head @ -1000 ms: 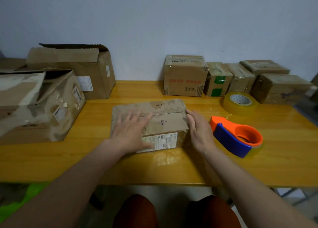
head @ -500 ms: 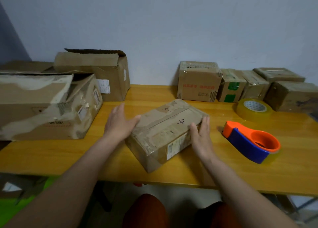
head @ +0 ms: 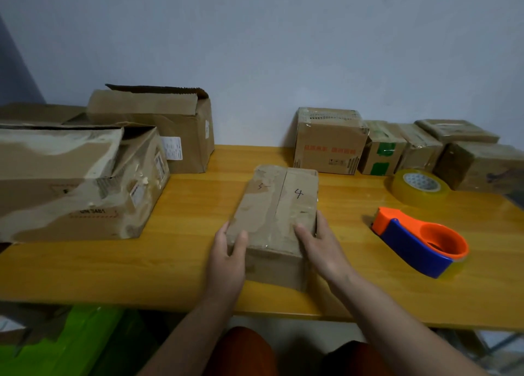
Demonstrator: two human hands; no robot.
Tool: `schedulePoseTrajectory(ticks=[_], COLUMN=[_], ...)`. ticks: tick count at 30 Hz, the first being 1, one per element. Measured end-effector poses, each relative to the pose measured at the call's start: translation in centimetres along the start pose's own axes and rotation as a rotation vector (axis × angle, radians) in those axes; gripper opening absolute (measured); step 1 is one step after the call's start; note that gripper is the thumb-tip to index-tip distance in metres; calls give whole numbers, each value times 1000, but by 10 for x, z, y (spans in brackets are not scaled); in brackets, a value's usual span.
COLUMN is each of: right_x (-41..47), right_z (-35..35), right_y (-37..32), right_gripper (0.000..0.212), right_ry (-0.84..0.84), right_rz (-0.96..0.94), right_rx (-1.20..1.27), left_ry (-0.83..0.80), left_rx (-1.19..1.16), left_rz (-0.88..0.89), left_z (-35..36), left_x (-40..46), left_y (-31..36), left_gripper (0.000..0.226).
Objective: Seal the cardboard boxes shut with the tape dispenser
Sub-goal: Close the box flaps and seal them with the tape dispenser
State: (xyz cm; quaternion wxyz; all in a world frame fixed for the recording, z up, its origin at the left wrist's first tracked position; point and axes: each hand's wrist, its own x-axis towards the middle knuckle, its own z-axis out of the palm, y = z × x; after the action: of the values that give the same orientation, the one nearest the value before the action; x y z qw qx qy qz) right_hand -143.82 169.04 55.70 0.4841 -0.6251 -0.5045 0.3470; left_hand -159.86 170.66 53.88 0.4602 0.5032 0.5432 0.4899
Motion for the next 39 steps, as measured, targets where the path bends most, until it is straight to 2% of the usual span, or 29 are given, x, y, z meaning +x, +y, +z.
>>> schedulePoseTrajectory(ticks=[2,5,7,10,17,20,23,27,31,35,37,39], right_x=[-13,-18,-7,20,99,143,184,231,251,251,240,225], right_z=[-1,-10,-16,-13,4,3,3,-1,-1,-5,-3,12], right_y=[2,2,-2,-5,4,8,10,13,12,4,-2,-9], right_gripper=[72,107,113,113,68,67,74,75,76,93,101,92], right_ry=[-78,-304,-382,-361,-166,-131,-142,-128,-90,-102,-41,12], right_rz=[-52,-83,-49,-47,-133,-111,-108,-118,-119,-117,-189,-343], right_rx=[-15,30,-31,-188,-593,-705,-813,-920,-970,-1127,-1316,-1441], left_ry=[-24,-122,-244,-354,-316,-180,-128,-98,-161,-325,-357,-418], left_rx=[46,29,38,165,163,536,899,1121,1094,763,798,867], left_rz=[14,-36,-32,38,137,297,413,419,343,222,235,229], left_z=[-8,-24,-34,-40,-23,-2,23,49,63,45,26,-1], left_x=[-7,-10,-4,19,116,160,198,241,262,261,243,220], left_y=[-2,-5,-4,0,19,20,18,14,23,32,28,19], left_gripper=[55,60,67,74,64,52,52,53,55,64,62,51])
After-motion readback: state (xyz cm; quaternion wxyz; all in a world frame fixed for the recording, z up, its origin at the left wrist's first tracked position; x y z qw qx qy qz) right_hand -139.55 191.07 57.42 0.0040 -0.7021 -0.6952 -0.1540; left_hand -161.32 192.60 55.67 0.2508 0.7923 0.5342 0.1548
